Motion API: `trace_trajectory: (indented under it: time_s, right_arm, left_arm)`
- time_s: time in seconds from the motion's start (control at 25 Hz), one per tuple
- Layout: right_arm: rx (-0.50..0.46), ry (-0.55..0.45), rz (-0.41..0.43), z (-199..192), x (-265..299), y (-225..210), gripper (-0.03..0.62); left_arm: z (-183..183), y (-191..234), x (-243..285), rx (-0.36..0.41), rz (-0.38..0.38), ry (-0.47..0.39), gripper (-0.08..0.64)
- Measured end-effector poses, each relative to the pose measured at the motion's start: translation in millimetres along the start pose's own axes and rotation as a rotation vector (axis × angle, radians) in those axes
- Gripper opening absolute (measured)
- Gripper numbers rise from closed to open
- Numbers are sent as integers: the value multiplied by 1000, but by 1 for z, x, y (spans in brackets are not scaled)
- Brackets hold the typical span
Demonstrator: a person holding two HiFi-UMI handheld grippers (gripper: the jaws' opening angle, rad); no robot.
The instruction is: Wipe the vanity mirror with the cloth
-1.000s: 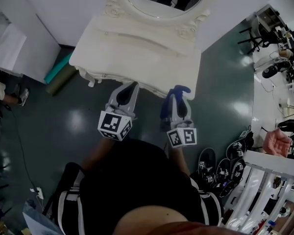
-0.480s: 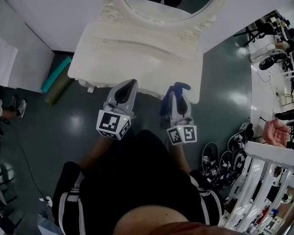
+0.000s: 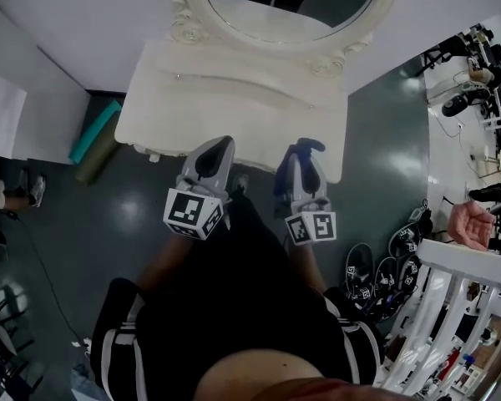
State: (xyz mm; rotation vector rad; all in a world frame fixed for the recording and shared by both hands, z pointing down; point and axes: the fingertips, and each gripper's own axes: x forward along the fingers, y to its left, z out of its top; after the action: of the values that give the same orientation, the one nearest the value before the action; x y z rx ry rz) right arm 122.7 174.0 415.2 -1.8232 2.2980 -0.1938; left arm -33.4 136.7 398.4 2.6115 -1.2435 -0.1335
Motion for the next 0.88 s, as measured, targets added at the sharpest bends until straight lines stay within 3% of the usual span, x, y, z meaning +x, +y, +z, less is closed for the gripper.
trace_trajectory:
  time_s: [0.64, 0.88]
  right_arm:
    - [6, -45, 77, 23, 105, -86, 64]
    - [27, -39, 117, 24, 133, -118, 64]
  left_arm:
    - [32, 13, 126, 40, 44, -49, 11]
    - [33, 10, 164, 20, 67, -45, 11]
